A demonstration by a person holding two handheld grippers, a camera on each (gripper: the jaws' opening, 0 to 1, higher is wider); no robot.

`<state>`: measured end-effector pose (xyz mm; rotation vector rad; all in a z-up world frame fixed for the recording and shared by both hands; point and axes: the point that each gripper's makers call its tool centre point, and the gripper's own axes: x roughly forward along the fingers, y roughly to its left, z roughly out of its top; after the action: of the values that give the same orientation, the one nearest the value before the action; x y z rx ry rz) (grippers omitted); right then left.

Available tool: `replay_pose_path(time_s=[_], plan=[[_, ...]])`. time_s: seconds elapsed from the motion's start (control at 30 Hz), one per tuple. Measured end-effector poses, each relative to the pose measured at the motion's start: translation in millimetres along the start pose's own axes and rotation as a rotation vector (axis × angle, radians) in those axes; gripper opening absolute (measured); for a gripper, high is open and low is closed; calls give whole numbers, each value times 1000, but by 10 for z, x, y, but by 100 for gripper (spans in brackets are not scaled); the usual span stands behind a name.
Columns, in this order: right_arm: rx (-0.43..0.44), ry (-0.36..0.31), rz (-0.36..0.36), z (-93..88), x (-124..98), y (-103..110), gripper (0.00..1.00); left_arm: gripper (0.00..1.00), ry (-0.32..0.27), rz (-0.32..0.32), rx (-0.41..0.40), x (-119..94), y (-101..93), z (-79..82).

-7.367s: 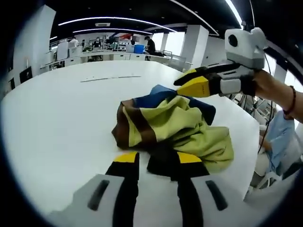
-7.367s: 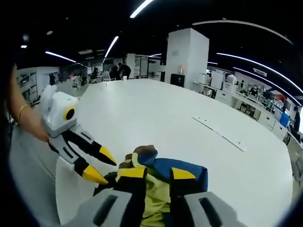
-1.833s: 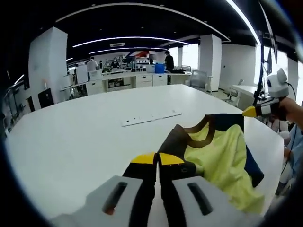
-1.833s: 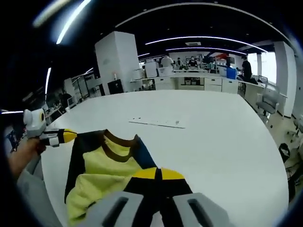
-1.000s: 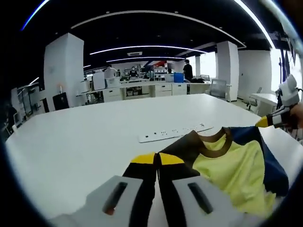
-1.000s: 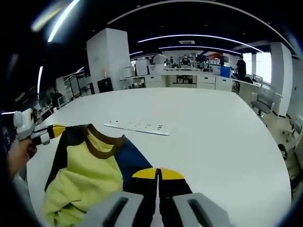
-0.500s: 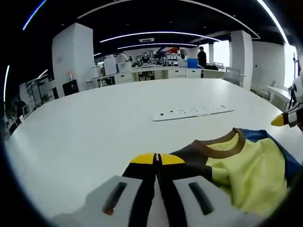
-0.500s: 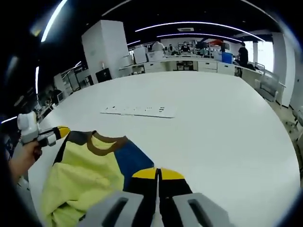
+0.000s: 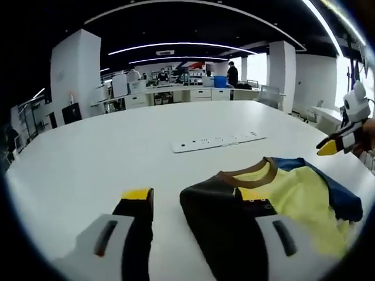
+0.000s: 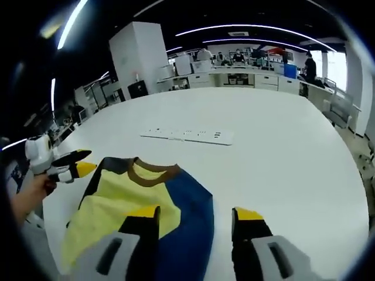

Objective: Fold the garment on the visible template until the final outline fits inside the template.

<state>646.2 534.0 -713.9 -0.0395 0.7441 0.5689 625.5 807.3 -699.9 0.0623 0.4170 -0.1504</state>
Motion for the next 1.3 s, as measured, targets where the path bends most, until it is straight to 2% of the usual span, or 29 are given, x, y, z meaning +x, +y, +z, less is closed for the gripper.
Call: replay_pose_path(time_s=[0.13, 0.23, 0.3, 0.4, 0.53, 0.7, 0.8, 1.0, 1.3], plan=[[-46, 17, 52, -48, -103, 130, 61, 79, 17, -26, 21, -121, -25, -49], [-70, 20, 95, -84, -186, 243, 66, 82, 15, -45, 25, -217, -11, -64], [-67, 35, 157, -160, -248, 386, 68, 83, 17, -47, 47, -298, -6, -87], [-113, 78, 186, -315, -331, 501, 69, 85, 28, -64, 59, -416, -43, -147], [-133, 94, 224, -458, -417, 646, 69, 94, 21, -84, 67, -547, -97, -215], [-178, 106, 226, -624, -511, 721, 66, 96, 52, -135, 111, -713, -192, -362], [-194, 109, 225, -711, -566, 767, 63, 93, 55, -165, 108, -806, -248, -422], [-242, 127, 214, -881, -613, 828, 57, 86, 28, -164, 99, -940, -272, -463], [-271, 143, 191, -1105, -646, 850, 44, 67, 79, -230, 138, -1077, -450, -697]])
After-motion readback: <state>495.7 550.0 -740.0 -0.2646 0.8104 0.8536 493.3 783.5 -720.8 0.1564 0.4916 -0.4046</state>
